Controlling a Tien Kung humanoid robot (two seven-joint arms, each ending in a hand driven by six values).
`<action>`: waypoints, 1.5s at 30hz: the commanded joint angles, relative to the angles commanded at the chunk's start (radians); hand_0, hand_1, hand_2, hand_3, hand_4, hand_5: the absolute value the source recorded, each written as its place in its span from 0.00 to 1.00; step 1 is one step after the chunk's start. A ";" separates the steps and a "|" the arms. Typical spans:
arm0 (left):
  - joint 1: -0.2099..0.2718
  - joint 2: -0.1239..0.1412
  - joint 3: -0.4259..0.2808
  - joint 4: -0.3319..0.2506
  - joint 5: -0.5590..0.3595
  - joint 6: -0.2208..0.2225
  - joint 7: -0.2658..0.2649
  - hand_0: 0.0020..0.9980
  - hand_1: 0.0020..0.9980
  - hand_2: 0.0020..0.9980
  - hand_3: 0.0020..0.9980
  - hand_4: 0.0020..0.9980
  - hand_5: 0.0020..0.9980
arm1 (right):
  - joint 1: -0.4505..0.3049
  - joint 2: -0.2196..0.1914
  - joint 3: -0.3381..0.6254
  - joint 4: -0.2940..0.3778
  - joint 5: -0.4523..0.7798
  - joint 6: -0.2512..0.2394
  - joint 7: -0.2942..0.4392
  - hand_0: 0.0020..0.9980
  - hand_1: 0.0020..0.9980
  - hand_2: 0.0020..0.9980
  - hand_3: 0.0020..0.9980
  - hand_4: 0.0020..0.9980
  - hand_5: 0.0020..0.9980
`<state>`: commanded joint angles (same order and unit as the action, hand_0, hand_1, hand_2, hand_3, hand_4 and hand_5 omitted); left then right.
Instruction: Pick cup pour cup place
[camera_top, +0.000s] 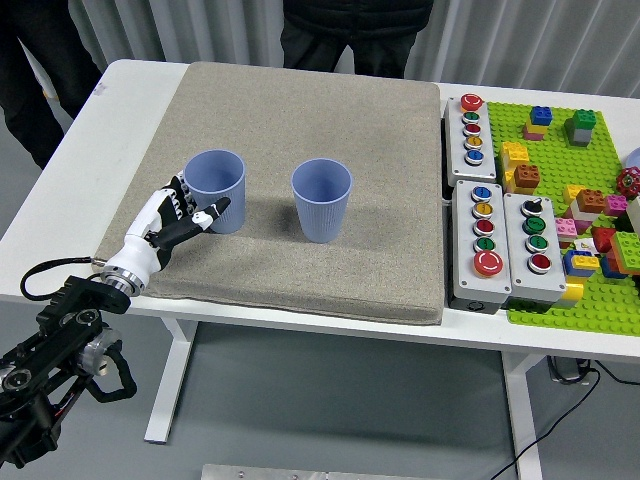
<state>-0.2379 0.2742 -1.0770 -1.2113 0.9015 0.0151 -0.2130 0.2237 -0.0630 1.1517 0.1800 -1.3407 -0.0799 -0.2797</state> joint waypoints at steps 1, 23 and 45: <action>0.000 -0.001 0.002 0.001 0.002 0.000 0.001 1.00 0.98 1.00 1.00 0.81 0.23 | 0.000 0.000 0.000 0.000 -0.001 0.000 0.000 0.68 0.63 0.56 0.57 0.00 0.13; -0.021 -0.038 0.007 0.030 0.007 0.005 -0.005 1.00 0.98 1.00 1.00 0.81 0.24 | 0.005 -0.003 0.003 0.000 -0.002 0.001 0.002 0.68 0.63 0.56 0.57 0.00 0.13; -0.052 -0.060 0.019 0.066 0.014 0.023 -0.009 1.00 0.98 1.00 1.00 0.80 0.22 | 0.010 -0.005 0.013 0.000 -0.013 0.002 0.002 0.68 0.63 0.56 0.57 0.00 0.13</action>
<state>-0.2898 0.2145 -1.0578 -1.1454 0.9154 0.0381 -0.2222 0.2339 -0.0676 1.1650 0.1800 -1.3541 -0.0777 -0.2777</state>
